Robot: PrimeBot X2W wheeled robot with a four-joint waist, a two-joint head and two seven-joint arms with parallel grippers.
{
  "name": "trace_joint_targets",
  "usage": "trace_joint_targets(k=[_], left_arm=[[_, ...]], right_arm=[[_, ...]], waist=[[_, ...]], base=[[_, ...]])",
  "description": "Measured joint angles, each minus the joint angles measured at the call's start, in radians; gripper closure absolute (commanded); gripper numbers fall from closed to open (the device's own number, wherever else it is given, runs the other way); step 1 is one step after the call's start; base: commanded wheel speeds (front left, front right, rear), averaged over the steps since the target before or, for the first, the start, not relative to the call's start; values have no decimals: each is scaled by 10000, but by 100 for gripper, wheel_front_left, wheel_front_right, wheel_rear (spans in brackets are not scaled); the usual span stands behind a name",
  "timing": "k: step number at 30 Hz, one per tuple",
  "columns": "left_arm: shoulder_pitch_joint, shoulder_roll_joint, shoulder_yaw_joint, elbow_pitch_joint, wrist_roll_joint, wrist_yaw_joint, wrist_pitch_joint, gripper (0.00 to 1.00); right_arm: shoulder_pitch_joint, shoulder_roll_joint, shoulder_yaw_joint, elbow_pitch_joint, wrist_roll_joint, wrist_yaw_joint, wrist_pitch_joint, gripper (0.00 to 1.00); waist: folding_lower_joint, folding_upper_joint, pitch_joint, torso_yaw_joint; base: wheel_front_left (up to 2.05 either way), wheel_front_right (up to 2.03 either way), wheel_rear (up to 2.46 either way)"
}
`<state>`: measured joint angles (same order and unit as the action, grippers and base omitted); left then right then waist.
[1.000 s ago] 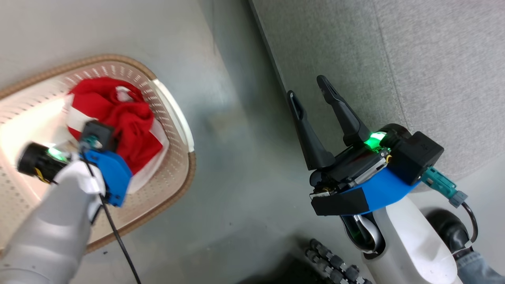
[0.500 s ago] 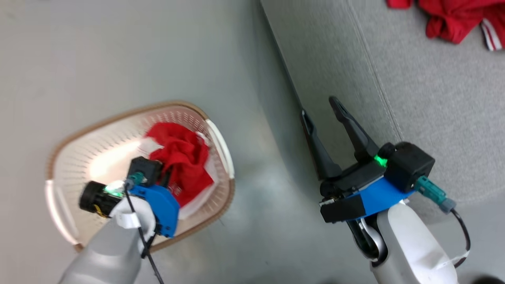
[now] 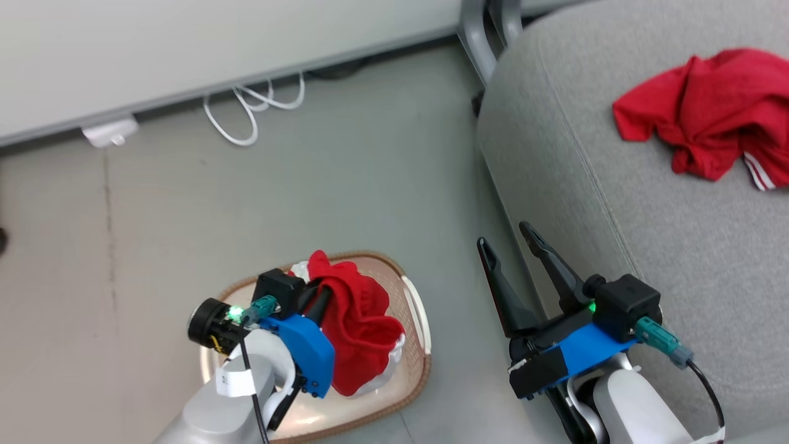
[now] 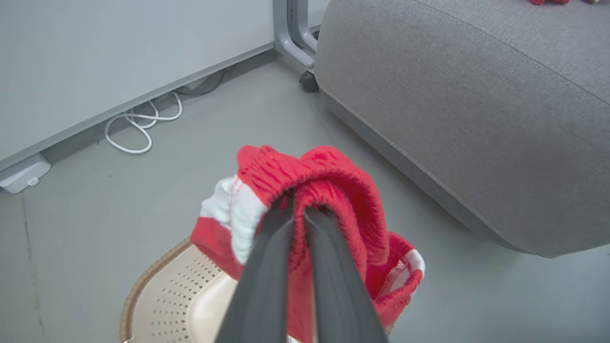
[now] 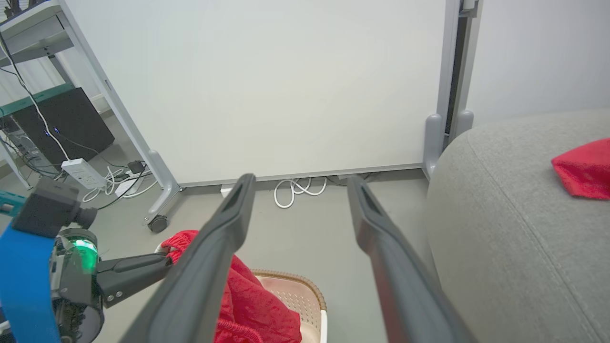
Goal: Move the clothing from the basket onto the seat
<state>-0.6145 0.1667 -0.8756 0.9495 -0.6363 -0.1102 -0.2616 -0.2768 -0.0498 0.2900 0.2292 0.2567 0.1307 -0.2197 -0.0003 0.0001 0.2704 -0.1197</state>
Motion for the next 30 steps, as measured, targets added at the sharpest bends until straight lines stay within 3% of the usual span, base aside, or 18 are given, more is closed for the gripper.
trace_joint_targets(k=[14,30], left_arm=[[-432,-493,-270,-895,232,-190,0,100],[-1710,-1009,-1413,-1567,-740,-196,443,100]], right_arm=[[942,0,75,-341,88,0,644,0],[1351,0,150,-470,249,0,953,0]], waist=[[0,0,-1988,1279],[3,-1,-2760,1606]], base=[[0,0,0],[0,0,0]])
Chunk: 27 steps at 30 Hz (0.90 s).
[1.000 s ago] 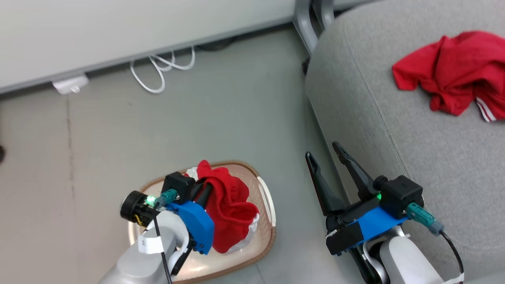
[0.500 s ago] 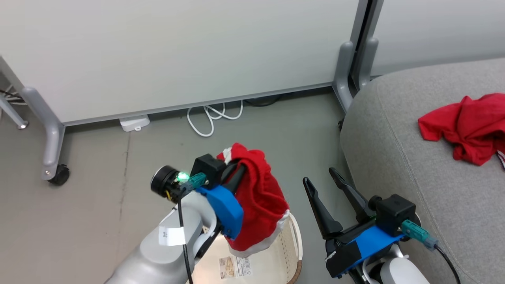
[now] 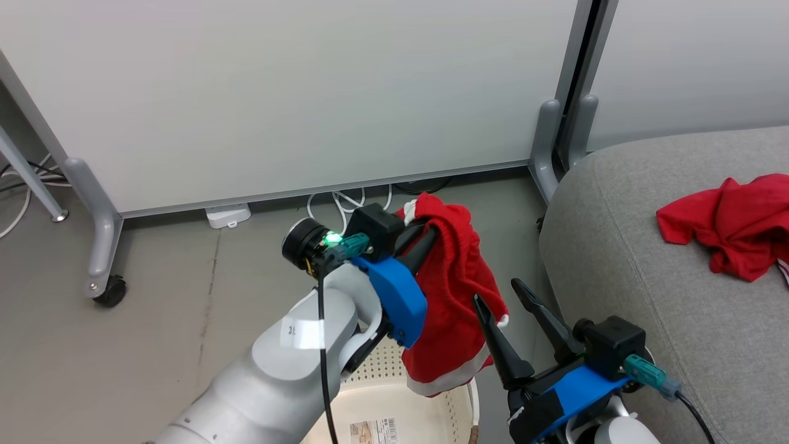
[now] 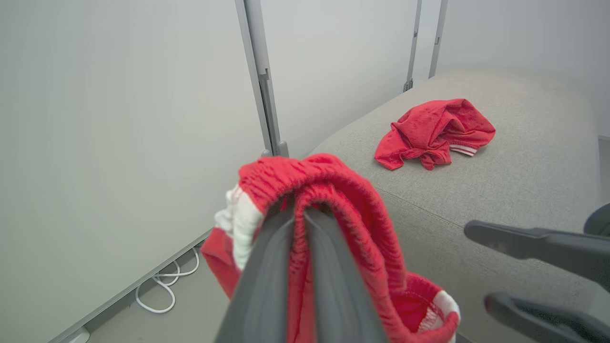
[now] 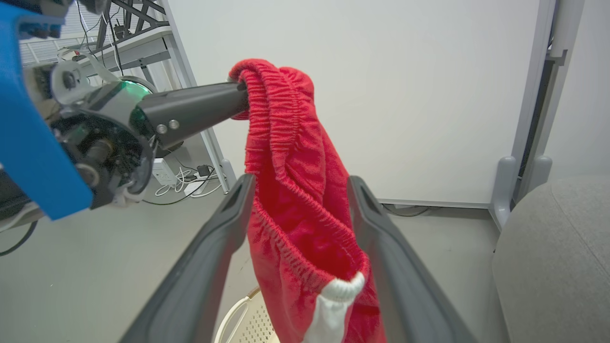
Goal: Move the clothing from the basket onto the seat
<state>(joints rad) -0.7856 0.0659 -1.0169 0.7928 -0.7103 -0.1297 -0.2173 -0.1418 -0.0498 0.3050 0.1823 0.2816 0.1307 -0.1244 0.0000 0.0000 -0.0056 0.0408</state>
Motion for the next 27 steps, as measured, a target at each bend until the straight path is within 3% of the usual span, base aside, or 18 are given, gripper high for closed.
trace_joint_targets(k=[7,27], left_arm=[[-644,-98,-295,-6,-506,0,397,100],[-899,-142,-951,491,-1275,0,215,100]], right_arm=[[35,0,36,12,50,0,0,0],[-208,0,420,510,84,0,184,0]], waist=[[0,0,-72,-82],[0,0,52,-261]], base=[[0,0,0],[0,0,0]])
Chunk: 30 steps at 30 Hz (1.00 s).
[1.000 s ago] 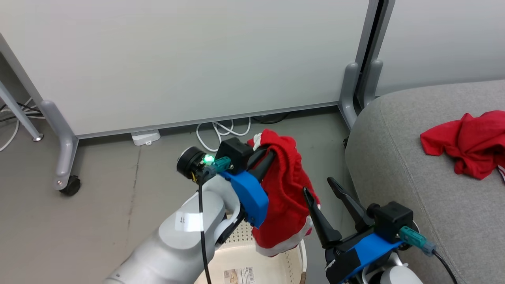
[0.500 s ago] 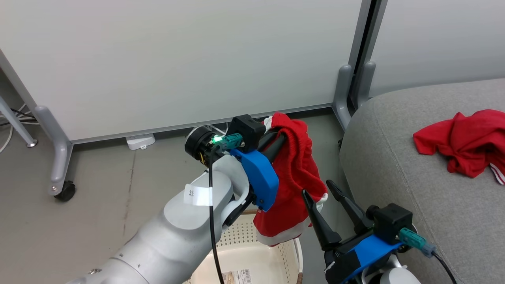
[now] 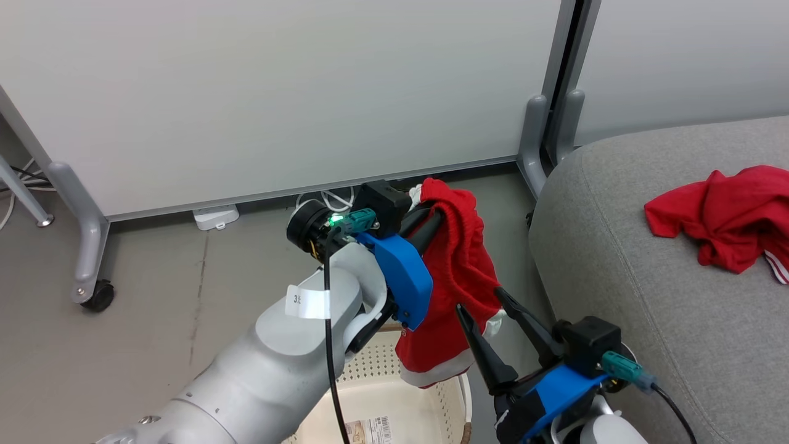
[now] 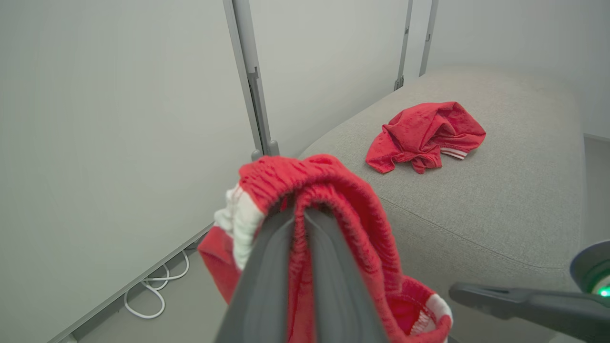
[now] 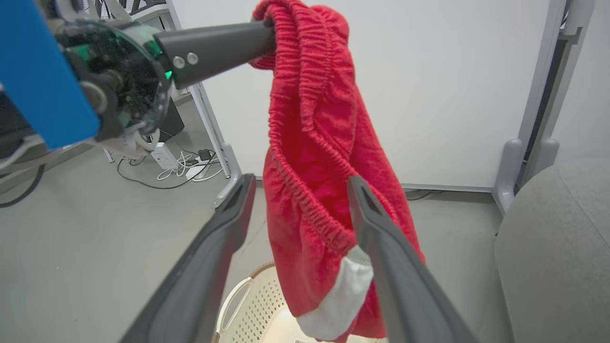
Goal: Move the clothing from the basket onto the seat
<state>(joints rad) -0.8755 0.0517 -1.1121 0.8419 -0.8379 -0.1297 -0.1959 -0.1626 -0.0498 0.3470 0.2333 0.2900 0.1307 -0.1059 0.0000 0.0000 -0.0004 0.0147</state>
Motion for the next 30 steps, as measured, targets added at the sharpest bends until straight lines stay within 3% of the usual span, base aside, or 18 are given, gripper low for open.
trace_joint_targets(k=[15,30], left_arm=[[-131,-8,-506,-56,-345,0,-100,100],[-243,-12,-911,-182,-677,0,-190,100]], right_arm=[[-2062,-2,1599,2399,949,0,61,0],[-4069,2,3020,5237,1687,0,-817,0]], waist=[[0,0,59,-6],[0,0,49,106]], base=[[0,0,0],[0,0,0]])
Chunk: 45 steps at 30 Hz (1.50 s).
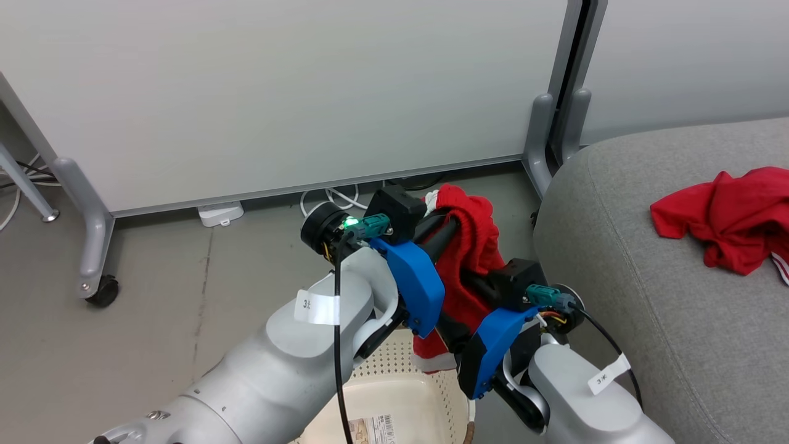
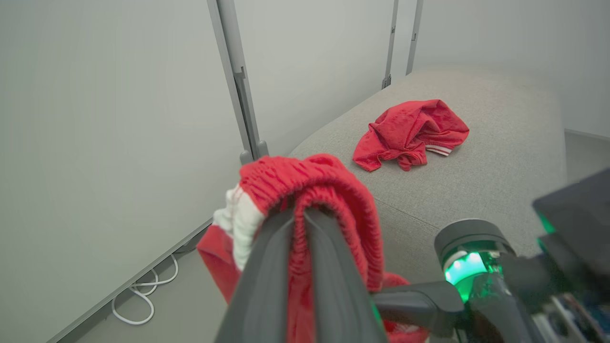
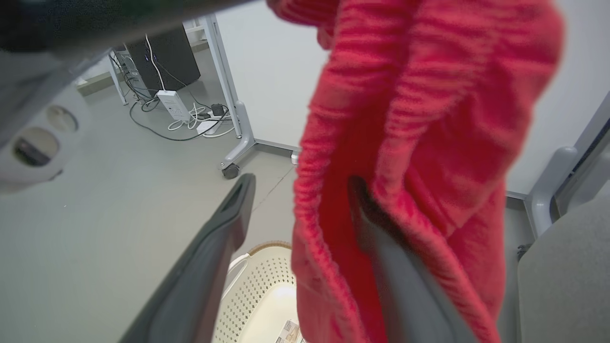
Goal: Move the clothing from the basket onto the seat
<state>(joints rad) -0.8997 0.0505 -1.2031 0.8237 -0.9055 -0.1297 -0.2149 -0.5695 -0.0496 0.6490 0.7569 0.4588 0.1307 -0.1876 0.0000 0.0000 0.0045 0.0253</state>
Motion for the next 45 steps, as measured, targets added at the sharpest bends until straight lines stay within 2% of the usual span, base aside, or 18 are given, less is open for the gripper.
trace_joint_targets(k=[6,7,8,9,10,29,30,31,32,33,45], left_arm=[[-63,2,-88,-2,-81,0,-38,100],[-64,2,-102,-2,-90,0,-40,100],[-64,2,-117,-2,-98,0,-42,100],[-64,2,-128,-4,-113,2,-44,100],[-66,2,-138,-4,-125,10,-61,100],[-91,0,-347,207,-405,15,-161,100],[-91,0,-353,215,-431,15,-167,84],[-91,0,-353,215,-431,15,-167,84],[-91,0,-370,232,-439,15,-174,33],[-91,0,-378,245,-441,15,-178,0],[-85,0,-431,410,-451,13,-313,0]], right_arm=[[-461,0,334,629,355,0,-339,0],[-500,0,397,698,437,0,-351,21],[-540,0,462,769,527,0,-391,65],[-582,0,529,825,596,0,-431,94],[-618,0,585,872,662,0,-445,100],[-928,0,963,1505,1258,0,-725,100],[-938,0,995,1507,1273,0,-732,100],[-938,0,995,1507,1273,0,-732,100],[-938,0,1068,1505,1333,0,-734,100],[-938,0,1097,1505,1338,0,-736,100],[-1028,0,924,1438,1317,0,-736,100]], waist=[[0,0,15,58],[0,0,16,65],[0,0,17,71],[0,0,16,74],[0,0,15,75],[0,0,-45,-117],[0,0,-47,-129],[0,0,-47,-129],[0,0,-52,-150],[0,0,-56,-159],[0,0,-62,-206]], base=[[0,0,0],[0,0,0],[0,0,0],[0,0,0],[0,0,0],[0,0,0],[0,0,0],[0,0,0],[0,0,0],[0,0,0],[0,0,0]])
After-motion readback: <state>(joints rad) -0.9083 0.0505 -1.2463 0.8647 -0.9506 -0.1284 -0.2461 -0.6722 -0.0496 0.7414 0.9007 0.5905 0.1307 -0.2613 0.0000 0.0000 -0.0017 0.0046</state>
